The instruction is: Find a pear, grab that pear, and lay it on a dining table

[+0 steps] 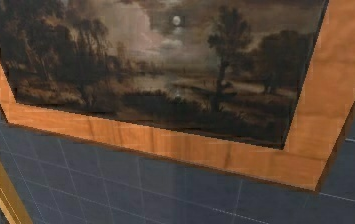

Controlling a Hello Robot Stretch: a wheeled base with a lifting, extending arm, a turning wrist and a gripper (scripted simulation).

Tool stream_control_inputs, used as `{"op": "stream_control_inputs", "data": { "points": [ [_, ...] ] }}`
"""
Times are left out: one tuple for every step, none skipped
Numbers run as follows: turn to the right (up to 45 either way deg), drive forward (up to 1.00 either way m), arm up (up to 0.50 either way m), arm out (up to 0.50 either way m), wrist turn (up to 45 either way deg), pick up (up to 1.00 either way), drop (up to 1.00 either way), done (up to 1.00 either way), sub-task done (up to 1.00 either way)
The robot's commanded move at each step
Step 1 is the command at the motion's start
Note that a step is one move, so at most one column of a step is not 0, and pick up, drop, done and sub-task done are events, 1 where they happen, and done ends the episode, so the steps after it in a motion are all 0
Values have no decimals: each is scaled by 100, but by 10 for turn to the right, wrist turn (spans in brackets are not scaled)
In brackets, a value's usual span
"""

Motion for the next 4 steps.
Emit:
{"op": "stream_control_inputs", "data": {
  "points": [
    [0,0,0,0,450,0,0,0,0],
    [0,0,0,0,450,0,0,0,0],
    [0,0,0,0,450,0,0,0,0],
    [0,0,0,0,120,0,0,0,0]
  ]
}}
